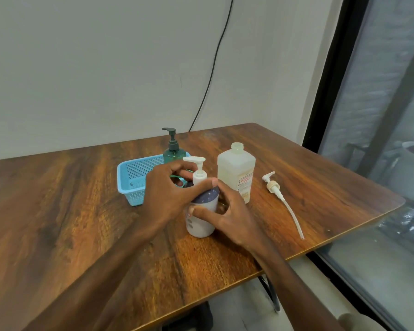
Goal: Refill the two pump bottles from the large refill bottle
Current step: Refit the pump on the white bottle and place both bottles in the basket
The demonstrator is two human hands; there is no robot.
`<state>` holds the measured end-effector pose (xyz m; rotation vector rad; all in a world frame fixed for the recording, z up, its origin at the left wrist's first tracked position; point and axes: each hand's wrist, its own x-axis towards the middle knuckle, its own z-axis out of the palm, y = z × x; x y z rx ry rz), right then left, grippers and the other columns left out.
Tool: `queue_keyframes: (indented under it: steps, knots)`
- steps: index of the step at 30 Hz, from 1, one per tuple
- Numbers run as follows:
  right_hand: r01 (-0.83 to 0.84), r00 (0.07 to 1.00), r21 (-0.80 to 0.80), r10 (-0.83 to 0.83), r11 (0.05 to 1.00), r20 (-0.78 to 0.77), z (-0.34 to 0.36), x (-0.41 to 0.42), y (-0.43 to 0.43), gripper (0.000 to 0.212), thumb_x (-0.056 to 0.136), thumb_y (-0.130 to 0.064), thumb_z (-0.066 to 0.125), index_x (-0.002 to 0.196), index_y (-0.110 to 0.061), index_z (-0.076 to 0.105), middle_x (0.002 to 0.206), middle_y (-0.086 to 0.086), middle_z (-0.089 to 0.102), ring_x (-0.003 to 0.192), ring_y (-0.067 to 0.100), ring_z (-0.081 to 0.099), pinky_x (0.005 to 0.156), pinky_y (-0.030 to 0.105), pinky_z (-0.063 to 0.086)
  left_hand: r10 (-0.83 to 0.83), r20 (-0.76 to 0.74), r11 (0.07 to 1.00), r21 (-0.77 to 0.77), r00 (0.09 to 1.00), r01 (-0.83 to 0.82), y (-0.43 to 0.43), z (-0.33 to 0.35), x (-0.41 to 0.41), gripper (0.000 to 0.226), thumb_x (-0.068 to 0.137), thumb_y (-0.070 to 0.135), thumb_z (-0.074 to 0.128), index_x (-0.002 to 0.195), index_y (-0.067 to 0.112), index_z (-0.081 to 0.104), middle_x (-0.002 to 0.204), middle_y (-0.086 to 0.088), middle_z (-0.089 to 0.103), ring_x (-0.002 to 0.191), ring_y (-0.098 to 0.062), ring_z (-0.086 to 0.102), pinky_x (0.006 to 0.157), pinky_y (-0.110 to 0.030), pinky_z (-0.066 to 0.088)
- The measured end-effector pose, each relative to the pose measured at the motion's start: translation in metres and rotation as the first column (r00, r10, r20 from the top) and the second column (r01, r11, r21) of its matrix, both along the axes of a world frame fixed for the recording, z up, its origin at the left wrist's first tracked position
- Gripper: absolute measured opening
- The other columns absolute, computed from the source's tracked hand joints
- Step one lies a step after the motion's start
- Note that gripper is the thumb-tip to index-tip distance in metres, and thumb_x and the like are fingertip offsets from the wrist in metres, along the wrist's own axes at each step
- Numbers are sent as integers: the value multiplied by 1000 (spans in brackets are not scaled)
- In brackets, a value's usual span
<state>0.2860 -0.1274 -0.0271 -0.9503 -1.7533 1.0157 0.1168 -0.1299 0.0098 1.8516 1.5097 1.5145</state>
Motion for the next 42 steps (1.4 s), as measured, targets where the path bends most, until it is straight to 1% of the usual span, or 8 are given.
queue_keyframes:
  steps: [10, 13, 17, 24, 29, 31, 35, 42]
  knots:
    - [-19, 1000, -22, 19, 1000, 14, 1, 2, 3, 71, 77, -43, 83, 140, -35, 50, 132, -17, 62, 118, 0, 60, 96, 25, 55, -322, -209, 943, -157, 923, 293, 14, 25, -27, 33, 82, 63, 79, 103, 38, 81, 102, 20, 78, 101, -10, 72, 86, -38, 58]
    - [-27, 999, -61, 29, 998, 30, 6, 3, 3, 65, 78, -38, 84, 134, -38, 52, 127, -19, 64, 114, -4, 61, 93, 23, 55, -416, -287, 907, -194, 863, 373, 26, 34, -34, 26, 89, 48, 80, 104, 27, 83, 103, 9, 79, 99, -20, 73, 90, -52, 58]
    - [-37, 999, -111, 38, 993, 13, 10, 4, 4, 67, 78, -34, 85, 137, -35, 53, 128, -18, 65, 113, -3, 62, 99, 32, 55, -522, -340, 853, -229, 782, 469, 33, 46, -36, 22, 92, 32, 80, 104, 14, 83, 103, 0, 80, 99, -25, 72, 92, -54, 55]
    - [-31, 998, -162, 41, 986, 56, 14, 7, -6, 61, 80, -36, 82, 130, -47, 48, 127, -25, 59, 120, 5, 57, 101, 30, 51, -302, -248, 950, -161, 920, 268, 16, 16, -46, 58, 76, 77, 70, 119, 38, 77, 119, 23, 74, 112, -7, 69, 101, -37, 56]
    - [112, 972, 9, -111, 994, 209, 26, 0, -10, 77, 72, -43, 87, 136, -43, 45, 125, -29, 54, 113, -3, 54, 84, 11, 46, 7, -123, 997, 80, 992, 2, 10, 4, -93, 36, 90, 58, 73, 119, 36, 75, 111, 25, 74, 105, -2, 67, 88, -21, 52]
    - [126, 951, 79, -143, 989, 273, 33, -6, -11, 72, 69, -44, 88, 130, -42, 49, 121, -27, 57, 107, -5, 57, 78, 7, 47, 73, -30, 997, 31, 997, -72, 22, -11, -115, 38, 91, 50, 77, 121, 28, 72, 111, 18, 74, 102, -2, 69, 85, -15, 53]
    - [93, 942, 170, -142, 981, 305, 57, -23, -6, 66, 65, -45, 90, 122, -39, 58, 113, -28, 63, 102, -10, 61, 79, 9, 50, 124, 221, 972, -225, 967, -73, 45, -34, -147, 86, 70, 87, 70, 123, 20, 69, 110, 3, 76, 96, -12, 76, 83, -25, 63]
    - [160, 976, 280, -195, 947, 100, 126, -94, 12, 63, 63, -58, 85, 117, -32, 65, 105, -21, 70, 92, -3, 67, 76, 15, 57, 124, 160, 976, -197, 979, -92, 36, -45, -148, 52, 107, 39, 50, 152, 14, 41, 119, 12, 66, 106, -8, 70, 87, -18, 59]
